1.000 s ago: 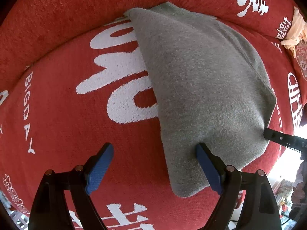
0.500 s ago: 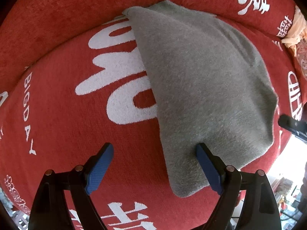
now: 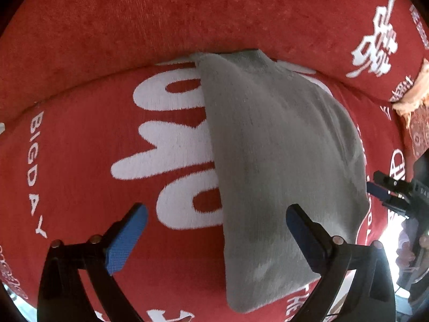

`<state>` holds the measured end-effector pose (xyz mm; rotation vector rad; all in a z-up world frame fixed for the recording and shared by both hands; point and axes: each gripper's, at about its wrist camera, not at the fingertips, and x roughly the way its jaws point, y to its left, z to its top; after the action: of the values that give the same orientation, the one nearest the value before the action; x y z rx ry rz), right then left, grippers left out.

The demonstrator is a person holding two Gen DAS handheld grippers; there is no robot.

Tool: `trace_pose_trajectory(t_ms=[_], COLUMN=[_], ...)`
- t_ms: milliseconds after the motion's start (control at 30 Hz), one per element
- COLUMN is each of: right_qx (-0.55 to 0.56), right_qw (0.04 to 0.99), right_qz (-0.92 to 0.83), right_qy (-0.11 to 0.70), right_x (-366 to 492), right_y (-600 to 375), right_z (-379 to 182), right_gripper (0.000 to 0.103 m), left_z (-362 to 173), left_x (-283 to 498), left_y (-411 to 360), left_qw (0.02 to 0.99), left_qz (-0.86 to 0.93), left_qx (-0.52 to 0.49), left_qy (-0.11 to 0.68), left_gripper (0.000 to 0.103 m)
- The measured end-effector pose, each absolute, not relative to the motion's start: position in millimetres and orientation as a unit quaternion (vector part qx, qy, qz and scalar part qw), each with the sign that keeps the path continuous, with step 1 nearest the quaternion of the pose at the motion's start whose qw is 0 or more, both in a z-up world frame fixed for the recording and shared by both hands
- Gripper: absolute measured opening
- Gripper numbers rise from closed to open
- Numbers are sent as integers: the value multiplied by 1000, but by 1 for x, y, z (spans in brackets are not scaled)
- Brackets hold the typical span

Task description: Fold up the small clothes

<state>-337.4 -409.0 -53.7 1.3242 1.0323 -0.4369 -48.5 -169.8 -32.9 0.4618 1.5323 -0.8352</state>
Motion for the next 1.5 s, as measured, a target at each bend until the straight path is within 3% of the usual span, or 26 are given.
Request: trace_pose_trajectory(t_ms=[367,833,900,933,967,1067,1133,1500], right_qx=[625,631,633,629,623,633,640,660], right_qw=[630,633,630,630,631,635,635,645], right_qz=[-58,46,32,23,16,15,20,40], right_qy=[457,446,448,455,462,443,432,382], right_x=[-312,-255,-255,-257,-258,-261,-258,-256], right_y=[-424,-415,-414,-413,-412,-409,-403,-367], right_z=[-102,-123,-122,-121,-120,-110,-104,-52], right_gripper=[61,63,58,41,36,30,29,30], left_z=[-89,-96,-94,-92,-89,-77,-72,-26], left_x=[-35,-56,-53,-54,-54,-60,-61,-50], left_y=[-197,-245,-240,-240,-237,-235,-233,-202], left_qw=[545,546,554,559,562,565,565,563], left_qz=[-394,-402,-397,-395,-398,-412,-418,-445], left_qx=[109,138,139,140,139,129,122,70], left_qy=[732,722,718,715,711,703,701,692], left_gripper=[103,103,98,92,84,63,58,57])
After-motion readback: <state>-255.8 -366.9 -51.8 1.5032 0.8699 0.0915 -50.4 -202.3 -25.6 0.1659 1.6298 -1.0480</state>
